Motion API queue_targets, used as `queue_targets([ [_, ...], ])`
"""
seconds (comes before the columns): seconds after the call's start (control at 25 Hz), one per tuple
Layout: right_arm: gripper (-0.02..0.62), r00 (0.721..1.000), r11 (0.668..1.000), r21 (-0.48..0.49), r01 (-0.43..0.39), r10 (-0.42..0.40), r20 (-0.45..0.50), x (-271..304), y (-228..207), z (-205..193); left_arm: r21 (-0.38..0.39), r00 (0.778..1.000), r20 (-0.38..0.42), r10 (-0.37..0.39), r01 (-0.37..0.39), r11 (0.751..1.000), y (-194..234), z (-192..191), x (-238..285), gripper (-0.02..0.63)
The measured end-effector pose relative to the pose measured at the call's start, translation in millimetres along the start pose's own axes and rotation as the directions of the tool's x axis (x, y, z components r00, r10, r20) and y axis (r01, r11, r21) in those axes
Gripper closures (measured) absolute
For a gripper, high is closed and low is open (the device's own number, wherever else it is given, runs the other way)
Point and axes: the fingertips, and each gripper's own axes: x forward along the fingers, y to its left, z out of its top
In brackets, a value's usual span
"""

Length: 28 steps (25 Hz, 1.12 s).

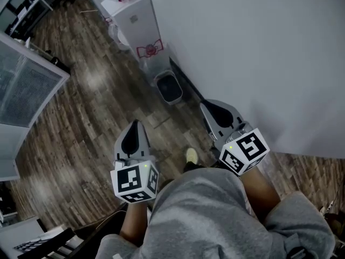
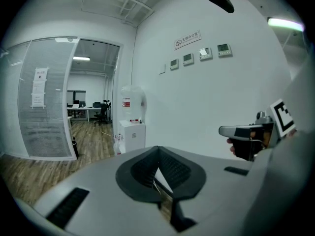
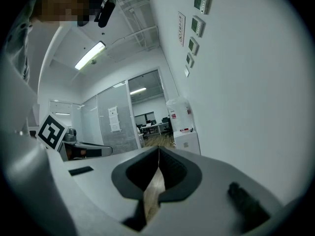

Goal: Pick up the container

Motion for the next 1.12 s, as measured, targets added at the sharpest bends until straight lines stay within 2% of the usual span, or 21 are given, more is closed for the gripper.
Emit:
queue_targets([
  [0.56,0.571,0.999,0.999,0.019,-0.039,0.039,0.005,17.3,-30.7,3.0,0.026,0.999,-0.003,0.034,-0.034,0.999,-8.6,12.6,30.1,0.594],
  [1.12,0.571,1.0,1.0,-0.015,-0.02,0.019,-0.022,44.1,-49.0,-1.4,0.02,1.0,-0.001,-0.008,0.008,1.0,-3.5,13.7,72.1,0.594],
])
